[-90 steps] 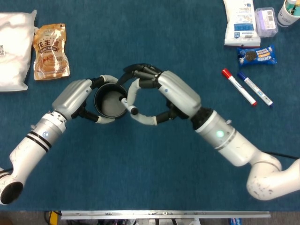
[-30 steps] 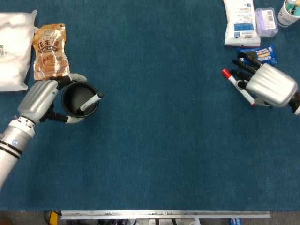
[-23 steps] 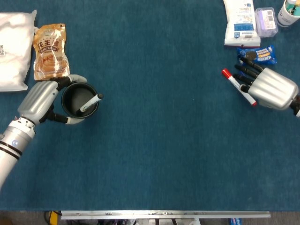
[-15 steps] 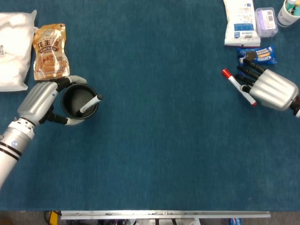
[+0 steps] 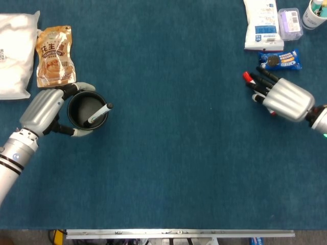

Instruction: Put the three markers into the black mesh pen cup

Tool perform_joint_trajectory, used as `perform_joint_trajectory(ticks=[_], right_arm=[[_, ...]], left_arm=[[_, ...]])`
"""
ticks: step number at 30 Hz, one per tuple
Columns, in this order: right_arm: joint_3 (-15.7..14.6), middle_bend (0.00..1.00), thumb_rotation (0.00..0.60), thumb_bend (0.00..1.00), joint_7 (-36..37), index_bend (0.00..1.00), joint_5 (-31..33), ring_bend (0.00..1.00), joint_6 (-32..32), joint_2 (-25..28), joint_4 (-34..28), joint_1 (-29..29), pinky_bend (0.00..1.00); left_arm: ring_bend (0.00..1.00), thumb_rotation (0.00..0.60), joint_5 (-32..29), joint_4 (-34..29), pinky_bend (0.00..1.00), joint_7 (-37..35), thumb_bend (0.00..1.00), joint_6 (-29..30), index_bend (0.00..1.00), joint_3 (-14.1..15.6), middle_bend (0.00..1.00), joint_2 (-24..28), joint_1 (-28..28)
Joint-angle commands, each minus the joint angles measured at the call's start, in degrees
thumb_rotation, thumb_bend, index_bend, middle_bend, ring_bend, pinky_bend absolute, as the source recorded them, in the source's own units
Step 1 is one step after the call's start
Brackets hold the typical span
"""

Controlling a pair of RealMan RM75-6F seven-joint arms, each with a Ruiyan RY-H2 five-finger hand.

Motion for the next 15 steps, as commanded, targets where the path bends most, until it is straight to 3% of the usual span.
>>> perform_joint_trajectory(ticks=[1,15], right_arm=[[0.0,0.18,0.6,0.0,-0.1,0.4,0.2,0.07,0.3,-0.8,0.4,0.3,0.04],[2.9,0.18,0.6,0.02,-2.2,0.4,3.2,0.07,-1.6,-5.6,-2.4,3.7,0.04]], left_arm=[[0.35,0.6,0.0,-0.1,0.27,-0.1,0.14,0.1,0.24,0.0,0.4,0.1,0.0],[0.35,0.6,-0.2,0.1,0.27,-0.7,0.14,0.4,0.24,0.0,0.4,0.6,0.5]])
